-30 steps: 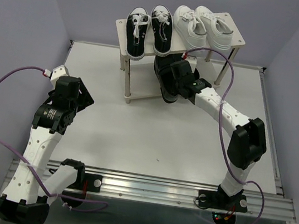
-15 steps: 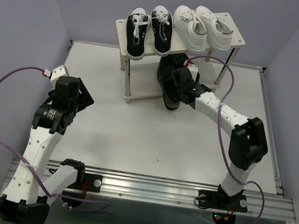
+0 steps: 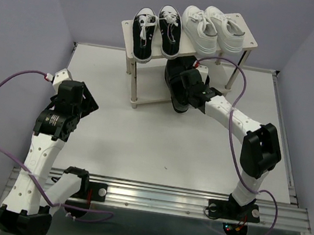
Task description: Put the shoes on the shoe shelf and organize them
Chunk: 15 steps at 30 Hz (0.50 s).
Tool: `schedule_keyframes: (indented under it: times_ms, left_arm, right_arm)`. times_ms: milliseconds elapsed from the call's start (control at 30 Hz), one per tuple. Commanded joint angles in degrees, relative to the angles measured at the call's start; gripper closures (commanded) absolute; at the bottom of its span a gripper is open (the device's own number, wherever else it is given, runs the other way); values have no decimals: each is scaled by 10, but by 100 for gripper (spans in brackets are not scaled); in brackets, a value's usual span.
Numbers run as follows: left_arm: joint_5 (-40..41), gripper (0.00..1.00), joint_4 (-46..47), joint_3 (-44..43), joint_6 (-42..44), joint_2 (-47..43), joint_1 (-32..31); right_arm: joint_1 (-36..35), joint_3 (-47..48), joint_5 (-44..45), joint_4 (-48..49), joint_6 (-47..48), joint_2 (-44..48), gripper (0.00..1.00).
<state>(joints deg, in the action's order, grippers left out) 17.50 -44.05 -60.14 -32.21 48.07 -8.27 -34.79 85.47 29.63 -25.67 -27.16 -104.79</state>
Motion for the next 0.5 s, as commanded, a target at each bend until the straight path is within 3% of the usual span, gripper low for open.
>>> schedule_keyframes:
  times_ms: [0,467]
  left_arm:
    - [15,24,-3,-14,-1,-11,-2]
    - [17,24,-9,-20,0,-12,-2]
  right_arm:
    - [4,48,32,86,-9,31,99]
    - [4,73,39,94,0,5,99]
